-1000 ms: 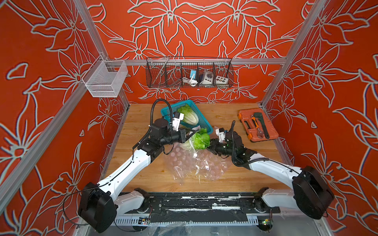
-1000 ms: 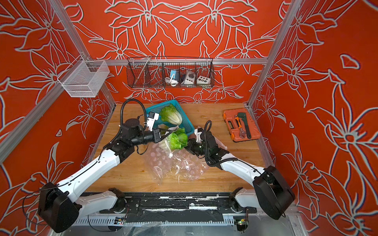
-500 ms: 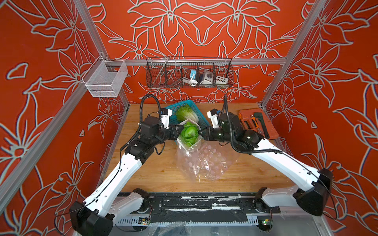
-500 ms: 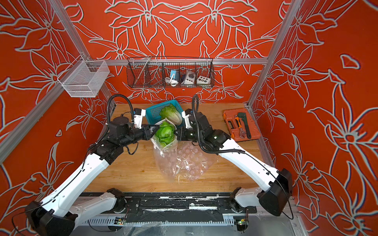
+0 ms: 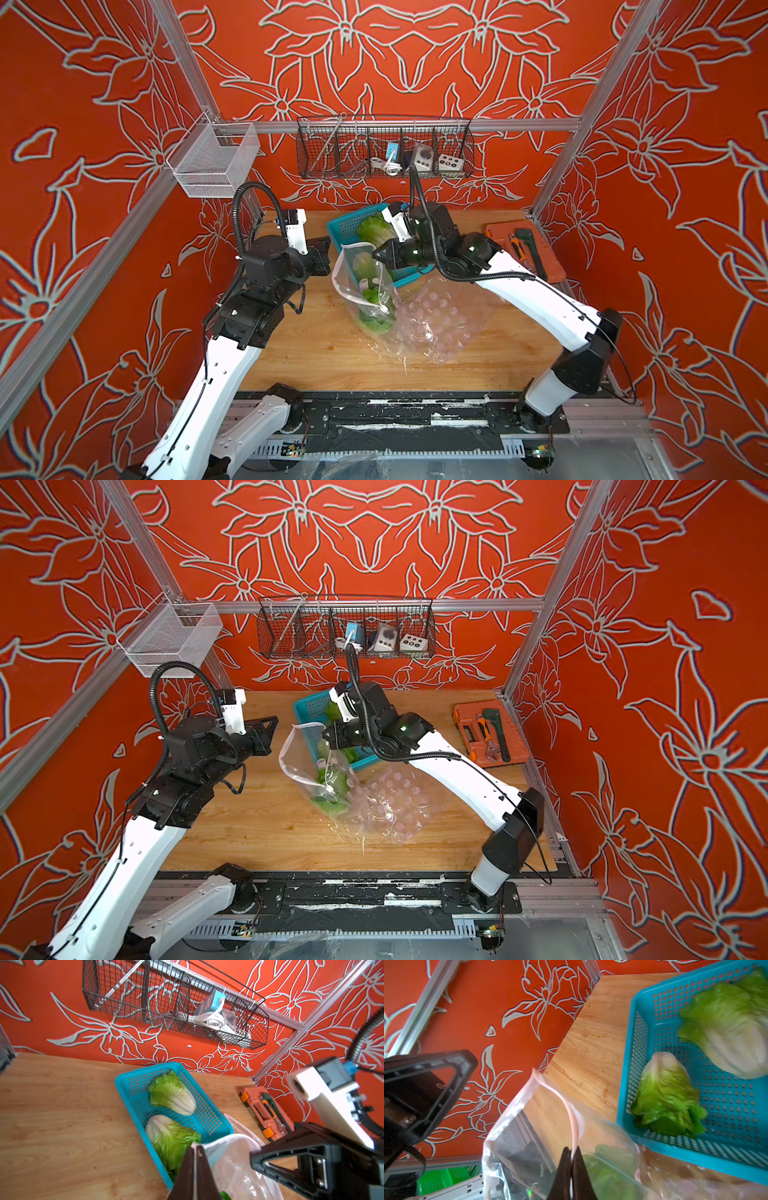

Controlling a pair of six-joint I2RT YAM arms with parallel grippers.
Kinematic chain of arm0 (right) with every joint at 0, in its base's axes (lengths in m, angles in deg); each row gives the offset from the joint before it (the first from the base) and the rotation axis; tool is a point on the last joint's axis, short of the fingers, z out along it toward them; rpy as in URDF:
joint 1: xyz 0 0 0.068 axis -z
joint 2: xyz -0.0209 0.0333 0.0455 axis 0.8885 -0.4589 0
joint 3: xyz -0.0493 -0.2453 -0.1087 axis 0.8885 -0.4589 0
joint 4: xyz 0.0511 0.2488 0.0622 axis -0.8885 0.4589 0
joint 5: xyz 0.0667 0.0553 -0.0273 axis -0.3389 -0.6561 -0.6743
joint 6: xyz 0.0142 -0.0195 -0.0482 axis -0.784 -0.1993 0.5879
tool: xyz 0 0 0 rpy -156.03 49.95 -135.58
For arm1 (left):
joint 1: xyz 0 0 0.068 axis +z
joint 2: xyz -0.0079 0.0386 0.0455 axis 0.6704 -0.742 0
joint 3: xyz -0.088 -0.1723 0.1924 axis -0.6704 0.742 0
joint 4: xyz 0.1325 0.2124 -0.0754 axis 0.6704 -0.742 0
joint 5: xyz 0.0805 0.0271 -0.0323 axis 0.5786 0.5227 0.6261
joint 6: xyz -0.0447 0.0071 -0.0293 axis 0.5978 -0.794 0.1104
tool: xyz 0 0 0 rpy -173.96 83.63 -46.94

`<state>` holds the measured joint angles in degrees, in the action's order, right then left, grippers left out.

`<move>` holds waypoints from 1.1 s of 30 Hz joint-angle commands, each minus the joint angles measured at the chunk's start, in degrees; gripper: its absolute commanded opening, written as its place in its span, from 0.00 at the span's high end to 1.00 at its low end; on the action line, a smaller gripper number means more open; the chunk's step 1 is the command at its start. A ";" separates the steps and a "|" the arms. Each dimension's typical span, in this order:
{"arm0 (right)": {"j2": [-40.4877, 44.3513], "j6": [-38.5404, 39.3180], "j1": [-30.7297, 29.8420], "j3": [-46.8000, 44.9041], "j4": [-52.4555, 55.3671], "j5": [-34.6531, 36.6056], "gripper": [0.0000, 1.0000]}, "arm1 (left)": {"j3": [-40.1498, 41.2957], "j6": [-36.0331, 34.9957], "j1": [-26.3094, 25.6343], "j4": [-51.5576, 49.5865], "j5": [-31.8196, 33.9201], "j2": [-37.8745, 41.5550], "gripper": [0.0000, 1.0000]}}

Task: Put the chinese cabbages into a zipper bag and zip it
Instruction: Adjust the zipper food storage bag at the center of the board.

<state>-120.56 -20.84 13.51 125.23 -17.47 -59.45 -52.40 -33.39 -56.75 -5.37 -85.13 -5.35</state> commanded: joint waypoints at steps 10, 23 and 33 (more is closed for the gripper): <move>-1.23 -3.01 -0.26 0.97 -6.29 -2.01 1.00 | 0.72 -0.32 1.30 -14.61 2.72 2.42 0.30; -4.51 -10.52 -0.49 1.30 -12.98 -7.17 1.00 | 7.29 7.89 1.29 -8.20 -2.10 10.02 1.00; -12.33 -9.90 -1.32 13.90 -13.67 -10.08 1.00 | -9.34 -6.64 1.56 -8.00 12.59 -1.46 1.00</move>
<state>-132.16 -31.81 12.20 137.15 -30.67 -69.00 -61.07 -34.94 -55.55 -15.45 -75.99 -3.69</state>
